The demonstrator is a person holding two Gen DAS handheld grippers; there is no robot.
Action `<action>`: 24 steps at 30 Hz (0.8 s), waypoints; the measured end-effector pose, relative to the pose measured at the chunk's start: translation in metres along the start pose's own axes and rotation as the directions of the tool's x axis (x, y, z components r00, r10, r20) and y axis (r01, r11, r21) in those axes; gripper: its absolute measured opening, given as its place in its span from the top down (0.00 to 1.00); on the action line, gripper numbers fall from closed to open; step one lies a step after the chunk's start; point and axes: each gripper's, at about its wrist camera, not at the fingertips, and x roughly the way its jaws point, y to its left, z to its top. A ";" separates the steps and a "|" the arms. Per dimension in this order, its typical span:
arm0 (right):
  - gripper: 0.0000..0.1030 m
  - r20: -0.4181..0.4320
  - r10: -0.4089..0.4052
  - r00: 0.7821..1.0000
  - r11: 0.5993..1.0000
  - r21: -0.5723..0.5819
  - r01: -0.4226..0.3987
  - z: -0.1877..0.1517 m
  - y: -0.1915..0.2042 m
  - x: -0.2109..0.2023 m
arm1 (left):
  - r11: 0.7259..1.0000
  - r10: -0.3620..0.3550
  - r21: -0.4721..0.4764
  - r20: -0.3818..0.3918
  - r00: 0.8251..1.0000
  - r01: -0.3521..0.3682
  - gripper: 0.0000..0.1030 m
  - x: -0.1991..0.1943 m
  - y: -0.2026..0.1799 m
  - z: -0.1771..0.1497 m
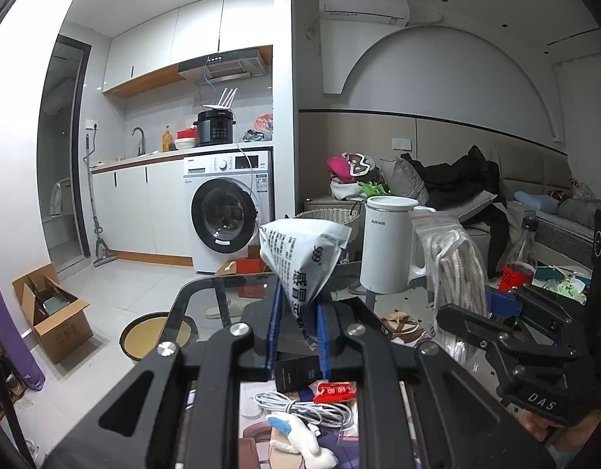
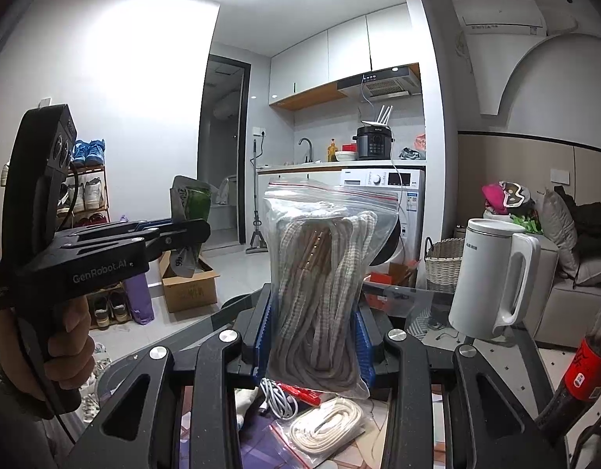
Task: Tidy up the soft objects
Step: 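Carry the sachet and cord bag over the black box with both tools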
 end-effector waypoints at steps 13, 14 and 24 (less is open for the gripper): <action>0.65 0.059 -0.019 0.998 1.000 0.013 0.018 0.034 -0.003 0.020 | 0.998 -0.030 -0.046 0.039 0.999 0.032 0.87 0.027 -0.006 0.036; 0.65 0.064 -0.026 0.998 1.000 0.014 0.025 0.038 -0.006 0.022 | 0.998 -0.029 -0.048 0.044 0.999 0.031 0.87 0.031 -0.007 0.041; 0.65 0.097 -0.068 0.993 0.996 -0.050 0.074 0.076 -0.022 0.053 | 0.996 -0.015 -0.090 0.075 0.997 0.022 0.86 0.072 0.002 0.077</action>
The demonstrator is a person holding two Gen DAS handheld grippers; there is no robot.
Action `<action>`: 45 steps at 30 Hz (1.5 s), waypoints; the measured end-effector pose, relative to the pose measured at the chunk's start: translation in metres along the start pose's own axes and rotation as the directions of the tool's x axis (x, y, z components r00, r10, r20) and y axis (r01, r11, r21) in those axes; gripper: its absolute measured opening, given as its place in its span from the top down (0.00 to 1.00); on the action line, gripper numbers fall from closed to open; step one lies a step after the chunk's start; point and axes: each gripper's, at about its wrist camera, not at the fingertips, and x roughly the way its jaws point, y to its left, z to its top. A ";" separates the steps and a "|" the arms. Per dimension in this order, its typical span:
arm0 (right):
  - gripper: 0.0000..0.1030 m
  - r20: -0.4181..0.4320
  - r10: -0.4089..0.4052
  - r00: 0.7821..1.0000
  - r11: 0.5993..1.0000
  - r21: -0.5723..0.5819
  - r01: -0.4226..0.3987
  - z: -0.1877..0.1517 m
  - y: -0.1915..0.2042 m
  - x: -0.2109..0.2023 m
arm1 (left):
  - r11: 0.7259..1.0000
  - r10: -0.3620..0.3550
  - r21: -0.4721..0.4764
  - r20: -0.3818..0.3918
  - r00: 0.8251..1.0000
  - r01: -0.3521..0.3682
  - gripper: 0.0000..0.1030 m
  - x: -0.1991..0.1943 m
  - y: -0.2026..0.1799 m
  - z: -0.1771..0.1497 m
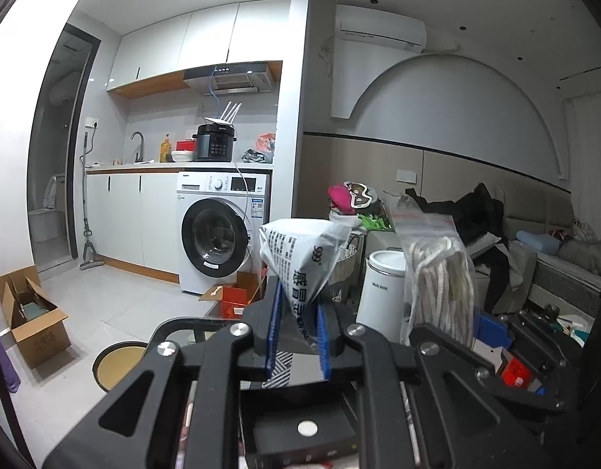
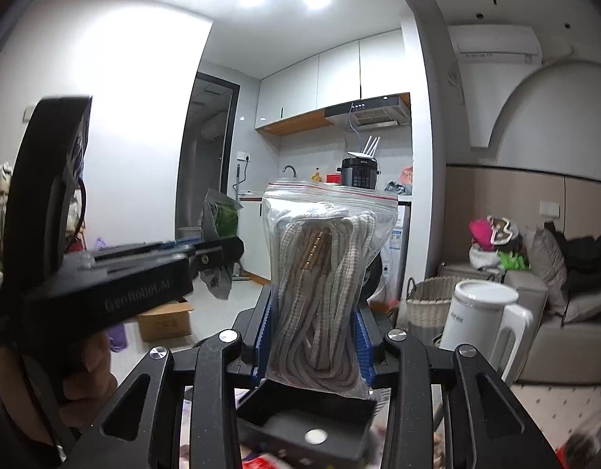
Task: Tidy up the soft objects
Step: 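Carry the sachet and cord bag over the black box with both tools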
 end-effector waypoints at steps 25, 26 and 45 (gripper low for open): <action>0.65 -0.467 -0.008 0.884 0.990 0.118 0.072 -0.087 -0.056 0.141 | 0.986 0.039 -0.130 -0.441 0.897 -0.107 0.86 0.138 0.022 -0.072; 0.65 -0.499 0.015 0.866 0.988 0.139 0.062 -0.093 -0.057 0.146 | 0.986 0.049 -0.118 -0.462 0.885 -0.117 0.86 0.142 0.020 -0.076; 0.65 -0.631 0.056 0.774 0.984 0.166 0.064 -0.127 -0.054 0.156 | 0.992 0.027 -0.076 -0.657 0.753 -0.102 0.86 0.177 0.006 -0.113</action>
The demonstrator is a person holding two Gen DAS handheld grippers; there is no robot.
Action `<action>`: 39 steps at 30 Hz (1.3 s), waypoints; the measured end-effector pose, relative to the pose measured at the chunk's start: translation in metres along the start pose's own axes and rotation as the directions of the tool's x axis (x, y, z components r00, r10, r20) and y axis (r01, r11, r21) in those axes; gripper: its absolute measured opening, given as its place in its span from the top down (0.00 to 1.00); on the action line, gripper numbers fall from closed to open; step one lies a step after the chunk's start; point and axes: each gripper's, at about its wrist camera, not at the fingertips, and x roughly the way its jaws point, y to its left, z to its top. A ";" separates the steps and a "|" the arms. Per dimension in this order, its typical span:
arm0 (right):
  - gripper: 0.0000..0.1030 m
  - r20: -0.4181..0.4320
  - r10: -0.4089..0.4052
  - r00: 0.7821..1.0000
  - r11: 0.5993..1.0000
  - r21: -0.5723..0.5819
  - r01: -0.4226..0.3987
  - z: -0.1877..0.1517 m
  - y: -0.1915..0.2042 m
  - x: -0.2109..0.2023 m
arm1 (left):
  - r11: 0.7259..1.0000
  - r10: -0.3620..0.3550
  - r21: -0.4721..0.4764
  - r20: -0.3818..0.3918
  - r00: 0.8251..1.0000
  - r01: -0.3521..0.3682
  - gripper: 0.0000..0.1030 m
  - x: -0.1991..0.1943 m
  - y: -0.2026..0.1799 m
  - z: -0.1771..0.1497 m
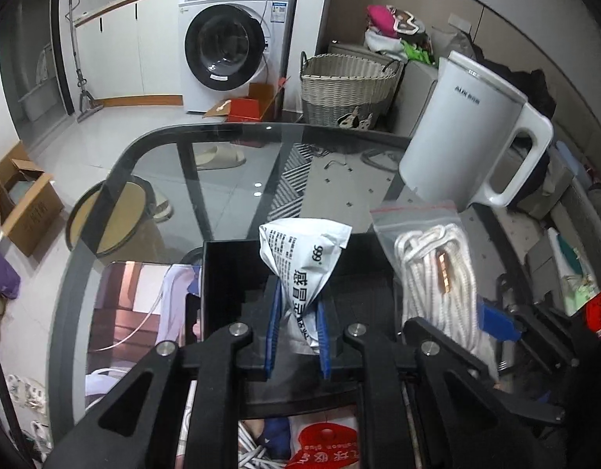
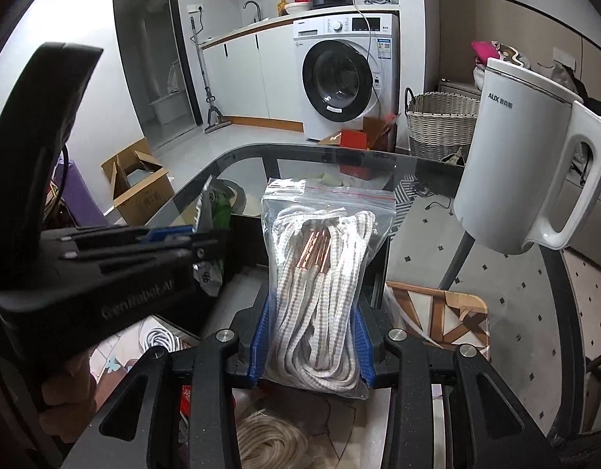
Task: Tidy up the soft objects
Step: 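Carry the sachet and cord bag over the black box with both tools, then lower both items into the black box and open both tools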
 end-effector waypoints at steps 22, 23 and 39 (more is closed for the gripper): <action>0.61 -0.122 -0.010 0.992 0.998 -0.064 0.002 -0.004 0.011 0.029 | 1.000 -0.002 -0.024 -0.201 0.980 -0.002 0.86 0.036 0.008 -0.018; 0.60 -0.139 -0.004 0.990 0.998 -0.059 -0.004 -0.005 0.009 0.030 | 1.000 0.006 -0.017 -0.201 0.980 -0.010 0.86 0.035 0.009 -0.020; 0.60 -0.140 -0.079 0.987 0.996 -0.054 0.072 -0.002 -0.006 0.027 | 0.997 -0.044 0.051 -0.303 0.952 0.063 0.85 0.023 -0.009 -0.040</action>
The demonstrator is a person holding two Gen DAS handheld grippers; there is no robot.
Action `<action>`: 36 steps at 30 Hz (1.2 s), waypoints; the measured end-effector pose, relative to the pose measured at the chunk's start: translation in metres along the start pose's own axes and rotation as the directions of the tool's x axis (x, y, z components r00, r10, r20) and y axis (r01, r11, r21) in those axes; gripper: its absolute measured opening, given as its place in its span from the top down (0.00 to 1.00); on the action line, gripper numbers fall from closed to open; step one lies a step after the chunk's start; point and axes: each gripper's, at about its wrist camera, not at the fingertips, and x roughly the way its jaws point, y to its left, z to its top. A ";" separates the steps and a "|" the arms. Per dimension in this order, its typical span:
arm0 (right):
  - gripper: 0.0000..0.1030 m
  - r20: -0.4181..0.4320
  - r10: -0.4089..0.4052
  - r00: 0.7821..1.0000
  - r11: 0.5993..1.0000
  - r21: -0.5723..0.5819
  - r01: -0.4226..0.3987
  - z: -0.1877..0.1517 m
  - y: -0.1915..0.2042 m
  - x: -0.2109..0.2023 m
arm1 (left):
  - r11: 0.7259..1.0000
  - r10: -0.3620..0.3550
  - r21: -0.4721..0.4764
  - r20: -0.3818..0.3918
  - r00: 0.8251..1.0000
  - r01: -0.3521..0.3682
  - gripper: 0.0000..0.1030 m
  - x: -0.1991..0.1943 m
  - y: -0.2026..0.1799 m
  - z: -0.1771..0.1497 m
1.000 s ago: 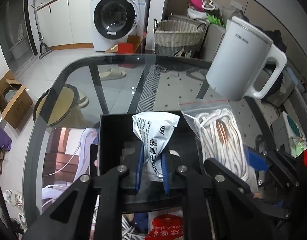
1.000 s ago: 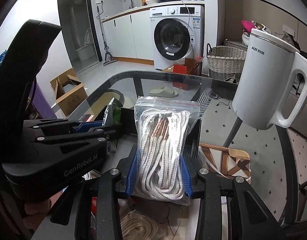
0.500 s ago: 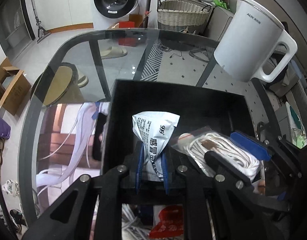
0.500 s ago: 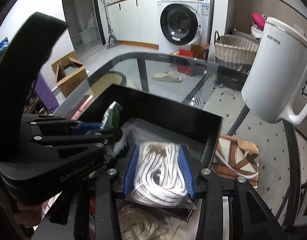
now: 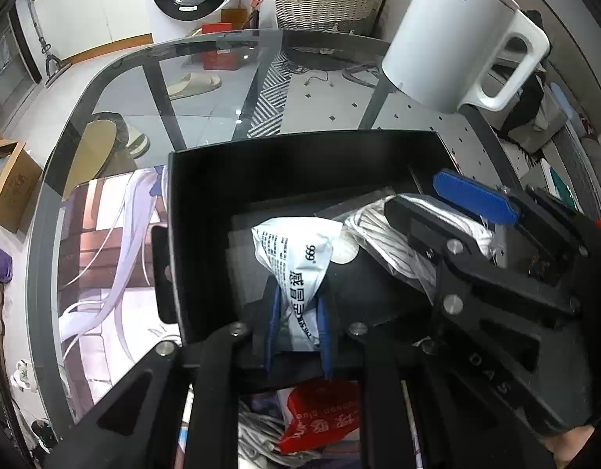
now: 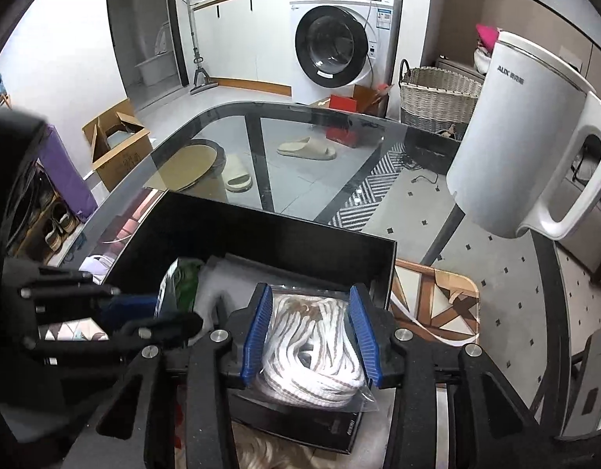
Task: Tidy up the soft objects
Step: 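Lower both items into the black box and open both tools, then grasp the white plush bunny with the left tool while the right tool grasps the rope bag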
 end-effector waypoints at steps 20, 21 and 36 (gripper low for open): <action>0.49 0.113 0.042 0.993 0.997 0.052 -0.048 -0.013 -0.007 -0.061 | 0.998 0.053 0.025 0.246 0.968 -0.061 0.54 -0.079 0.017 -0.024; 0.49 0.108 0.047 0.993 0.997 0.054 -0.053 -0.015 -0.006 -0.062 | 0.998 0.056 0.025 0.250 0.967 -0.064 0.54 -0.082 0.017 -0.027; 0.49 -0.036 0.177 0.984 0.984 0.024 -0.176 -0.069 0.011 -0.066 | 0.997 0.034 0.064 0.126 0.991 -0.043 0.54 -0.074 0.042 -0.099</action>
